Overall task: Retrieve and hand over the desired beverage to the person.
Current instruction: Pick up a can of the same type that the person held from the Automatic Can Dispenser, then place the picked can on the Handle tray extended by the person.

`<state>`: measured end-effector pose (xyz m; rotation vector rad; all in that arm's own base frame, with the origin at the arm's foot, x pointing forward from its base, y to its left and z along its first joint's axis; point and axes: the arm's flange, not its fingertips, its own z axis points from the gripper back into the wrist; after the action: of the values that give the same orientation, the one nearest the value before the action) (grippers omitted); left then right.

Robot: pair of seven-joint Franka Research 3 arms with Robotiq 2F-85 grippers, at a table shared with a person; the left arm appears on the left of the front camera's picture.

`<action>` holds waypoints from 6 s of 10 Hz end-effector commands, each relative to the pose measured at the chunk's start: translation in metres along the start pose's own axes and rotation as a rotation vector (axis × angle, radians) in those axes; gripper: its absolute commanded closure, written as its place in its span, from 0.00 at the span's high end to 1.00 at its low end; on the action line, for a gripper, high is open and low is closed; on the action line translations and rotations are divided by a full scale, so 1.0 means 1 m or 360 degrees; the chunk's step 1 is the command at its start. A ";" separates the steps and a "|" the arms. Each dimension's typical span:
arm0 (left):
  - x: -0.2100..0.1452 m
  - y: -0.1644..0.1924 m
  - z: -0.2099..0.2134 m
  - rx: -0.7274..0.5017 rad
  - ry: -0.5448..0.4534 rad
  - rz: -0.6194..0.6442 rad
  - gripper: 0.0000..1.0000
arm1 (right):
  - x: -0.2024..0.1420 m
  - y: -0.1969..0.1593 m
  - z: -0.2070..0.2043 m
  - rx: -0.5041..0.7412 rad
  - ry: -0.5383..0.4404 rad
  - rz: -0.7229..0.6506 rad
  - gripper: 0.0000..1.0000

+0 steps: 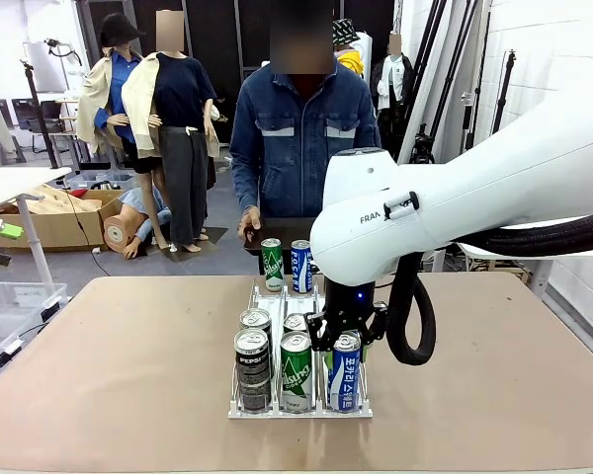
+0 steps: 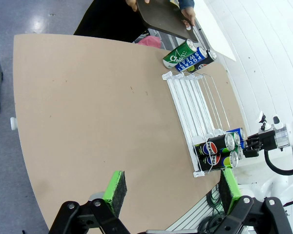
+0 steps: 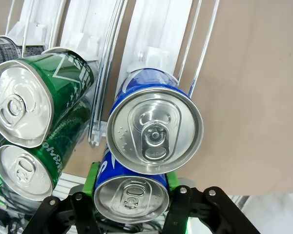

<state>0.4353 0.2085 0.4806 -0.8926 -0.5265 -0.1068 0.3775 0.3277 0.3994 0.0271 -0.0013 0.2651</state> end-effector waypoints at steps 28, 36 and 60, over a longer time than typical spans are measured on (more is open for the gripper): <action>-0.001 -0.001 0.002 -0.0005 -0.0004 -0.0005 1.00 | -0.045 -0.248 0.210 0.0086 0.0039 0.0121 0.02; -0.001 -0.001 0.002 -0.0005 -0.0004 -0.0005 1.00 | -0.043 -0.246 0.210 0.0047 0.0042 0.0096 0.02; -0.001 -0.001 0.002 -0.0005 -0.0004 -0.0005 1.00 | -0.043 -0.242 0.211 0.0047 0.0042 0.0112 0.02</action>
<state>0.4351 0.2089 0.4805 -0.8919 -0.5265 -0.1059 0.4015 0.0741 0.6009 0.0527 0.0325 0.3317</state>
